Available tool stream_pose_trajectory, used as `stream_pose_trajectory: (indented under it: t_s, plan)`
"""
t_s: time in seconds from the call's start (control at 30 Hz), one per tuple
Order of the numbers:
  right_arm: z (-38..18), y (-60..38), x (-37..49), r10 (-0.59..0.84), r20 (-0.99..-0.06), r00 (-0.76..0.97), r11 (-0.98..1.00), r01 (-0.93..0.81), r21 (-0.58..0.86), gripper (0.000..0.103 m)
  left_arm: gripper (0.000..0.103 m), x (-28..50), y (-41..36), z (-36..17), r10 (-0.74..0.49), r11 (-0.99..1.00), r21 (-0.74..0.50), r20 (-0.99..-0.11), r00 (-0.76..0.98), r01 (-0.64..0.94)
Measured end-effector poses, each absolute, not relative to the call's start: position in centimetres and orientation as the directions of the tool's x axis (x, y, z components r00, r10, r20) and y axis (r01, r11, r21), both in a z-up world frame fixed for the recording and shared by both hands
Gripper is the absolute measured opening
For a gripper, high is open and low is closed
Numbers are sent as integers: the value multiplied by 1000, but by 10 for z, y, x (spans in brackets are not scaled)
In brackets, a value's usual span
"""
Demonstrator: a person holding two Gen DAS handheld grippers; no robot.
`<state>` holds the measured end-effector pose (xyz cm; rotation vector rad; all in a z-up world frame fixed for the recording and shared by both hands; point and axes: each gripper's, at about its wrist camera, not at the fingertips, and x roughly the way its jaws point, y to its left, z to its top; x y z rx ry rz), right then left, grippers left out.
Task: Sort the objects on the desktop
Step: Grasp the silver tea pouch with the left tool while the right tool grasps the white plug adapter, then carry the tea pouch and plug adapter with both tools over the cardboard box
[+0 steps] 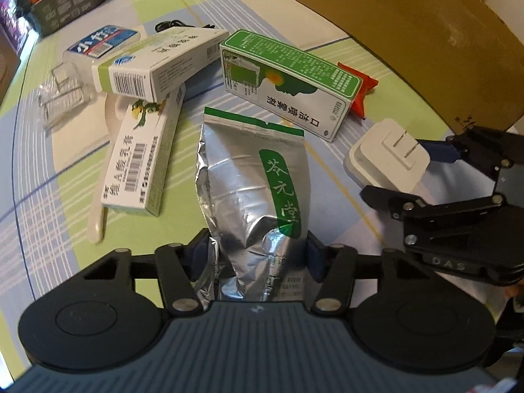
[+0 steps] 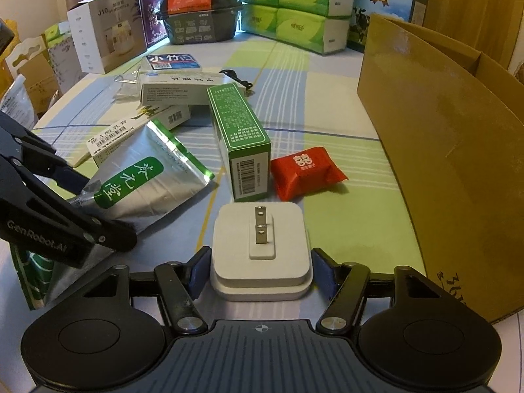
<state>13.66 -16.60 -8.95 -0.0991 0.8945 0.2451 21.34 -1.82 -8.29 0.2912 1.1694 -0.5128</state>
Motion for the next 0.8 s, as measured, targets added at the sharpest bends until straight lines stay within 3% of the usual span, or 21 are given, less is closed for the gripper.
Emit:
stream_pose_trajectory:
  t_s: [0.2, 0.8]
  plan:
    - [-87, -171, 132, 169, -787, 594, 972, -232, 34, 62, 46, 203, -16, -78, -234, 871, -77, -933, 272, 484]
    - [-40, -207, 62, 190, -738, 647, 974, -221, 57, 62, 45, 145, -39, -25, -268, 922, -151, -914, 304, 357]
